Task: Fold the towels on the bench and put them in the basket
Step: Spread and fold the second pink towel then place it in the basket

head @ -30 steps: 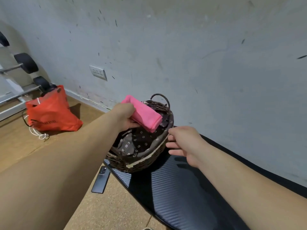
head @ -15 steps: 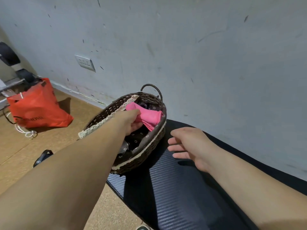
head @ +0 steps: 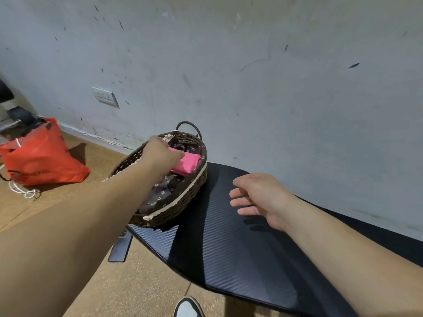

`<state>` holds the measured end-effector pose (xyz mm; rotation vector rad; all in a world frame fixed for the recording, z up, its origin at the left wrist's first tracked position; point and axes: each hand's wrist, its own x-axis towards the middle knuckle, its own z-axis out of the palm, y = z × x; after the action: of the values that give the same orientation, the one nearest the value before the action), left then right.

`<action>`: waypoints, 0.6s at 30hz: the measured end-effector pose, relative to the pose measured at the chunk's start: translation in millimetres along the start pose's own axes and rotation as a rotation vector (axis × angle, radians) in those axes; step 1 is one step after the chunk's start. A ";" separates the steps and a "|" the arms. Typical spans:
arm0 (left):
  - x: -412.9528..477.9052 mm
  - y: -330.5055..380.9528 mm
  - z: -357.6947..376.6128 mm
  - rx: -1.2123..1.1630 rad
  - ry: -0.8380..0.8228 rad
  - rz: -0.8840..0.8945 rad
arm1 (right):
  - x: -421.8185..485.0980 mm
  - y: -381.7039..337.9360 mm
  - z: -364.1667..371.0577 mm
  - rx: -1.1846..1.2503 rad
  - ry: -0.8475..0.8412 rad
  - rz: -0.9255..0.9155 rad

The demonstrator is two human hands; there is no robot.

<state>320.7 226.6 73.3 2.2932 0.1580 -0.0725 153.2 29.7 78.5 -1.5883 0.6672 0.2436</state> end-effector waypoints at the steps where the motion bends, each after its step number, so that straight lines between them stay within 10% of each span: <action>1: -18.0 9.5 -0.1 -0.015 -0.033 0.057 | -11.5 2.9 -7.9 -0.009 0.011 -0.009; 18: -309.1 104.0 186.9 0.017 -0.832 0.454 | -161.1 177.6 -236.2 -0.223 0.334 0.052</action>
<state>28.7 -9.6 58.1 2.0746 -0.7808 -0.7664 -127.6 -153.4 49.1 -1.8481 0.9665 0.0926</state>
